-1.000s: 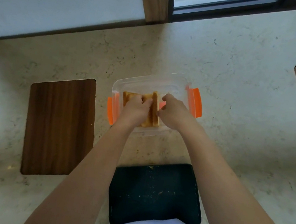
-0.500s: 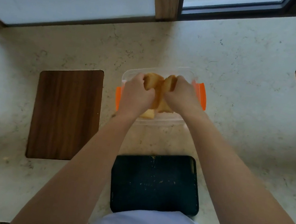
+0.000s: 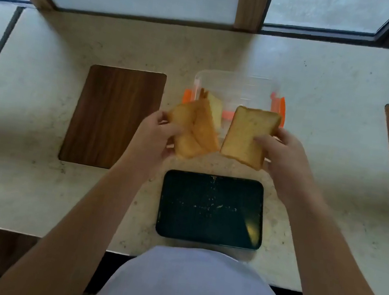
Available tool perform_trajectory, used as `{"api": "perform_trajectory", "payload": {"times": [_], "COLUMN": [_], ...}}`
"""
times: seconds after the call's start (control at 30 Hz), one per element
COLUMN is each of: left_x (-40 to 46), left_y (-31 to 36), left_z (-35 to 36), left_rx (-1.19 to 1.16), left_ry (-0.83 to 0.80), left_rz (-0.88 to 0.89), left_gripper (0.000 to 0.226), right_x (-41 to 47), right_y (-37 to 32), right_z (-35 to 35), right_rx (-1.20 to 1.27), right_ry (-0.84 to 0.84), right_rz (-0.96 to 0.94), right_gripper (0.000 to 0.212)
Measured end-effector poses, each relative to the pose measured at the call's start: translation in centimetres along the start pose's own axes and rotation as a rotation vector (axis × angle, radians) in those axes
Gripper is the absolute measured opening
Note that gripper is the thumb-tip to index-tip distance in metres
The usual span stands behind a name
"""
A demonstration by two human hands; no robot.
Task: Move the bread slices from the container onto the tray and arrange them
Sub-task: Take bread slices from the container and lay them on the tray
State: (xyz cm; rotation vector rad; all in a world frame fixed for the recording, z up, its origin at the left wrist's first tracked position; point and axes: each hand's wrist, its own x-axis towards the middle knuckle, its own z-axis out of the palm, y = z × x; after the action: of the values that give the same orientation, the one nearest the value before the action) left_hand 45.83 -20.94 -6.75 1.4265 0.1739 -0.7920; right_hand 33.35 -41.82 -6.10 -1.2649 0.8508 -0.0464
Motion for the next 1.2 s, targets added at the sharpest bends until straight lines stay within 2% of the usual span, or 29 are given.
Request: {"api": "perform_trajectory", "payload": {"times": [0.13, 0.27, 0.37, 0.47, 0.57, 0.77, 0.93, 1.1, 1.2], "left_x": [-3.4, -6.5, -7.5, -7.7, -7.6, -6.6, -6.4, -6.7, -6.8], "left_y": [-6.8, -11.0, -12.4, -12.4, -12.0, -10.7, -10.5, -10.9, -11.0], "left_z": [-5.1, -8.4, -8.9, -9.0, -9.5, -11.3, -12.9, -12.7, -12.3], "left_rx": [-0.323, -0.373, -0.361, -0.379, -0.463, -0.506, -0.555, -0.499, -0.469], "left_ry": [0.189, 0.293, 0.315, 0.307, 0.29, 0.303, 0.343, 0.363, 0.368], "left_rz": [-0.271, -0.37, -0.403, -0.398, -0.385, -0.302, -0.275, -0.242, -0.231], "left_gripper": [0.032, 0.033, 0.037, 0.035, 0.033, 0.039, 0.045, 0.044, 0.046], "right_x": [-2.6, -4.2, -4.5, -4.2, -3.3, -1.7, -1.1, 0.1, 0.6], "right_y": [7.6, 13.4, 15.5, 15.7, 15.3, 14.7, 16.0, 16.9, 17.3], "right_z": [-0.6, -0.2, 1.1, 2.1, 2.7, 4.8, 7.3, 8.7, 9.3], "right_rx": [0.375, 0.529, 0.346, 0.11, 0.107, 0.243, 0.229, 0.135, 0.106], "right_ry": [-0.085, -0.028, 0.037, 0.022, -0.043, -0.113, -0.167, -0.114, -0.069], "right_rz": [0.401, 0.616, 0.625, 0.585, 0.642, 0.718, 0.721, 0.698, 0.665], "right_gripper": [0.033, 0.028, 0.024, 0.024, 0.023, 0.036, 0.032, 0.031, 0.039]}}
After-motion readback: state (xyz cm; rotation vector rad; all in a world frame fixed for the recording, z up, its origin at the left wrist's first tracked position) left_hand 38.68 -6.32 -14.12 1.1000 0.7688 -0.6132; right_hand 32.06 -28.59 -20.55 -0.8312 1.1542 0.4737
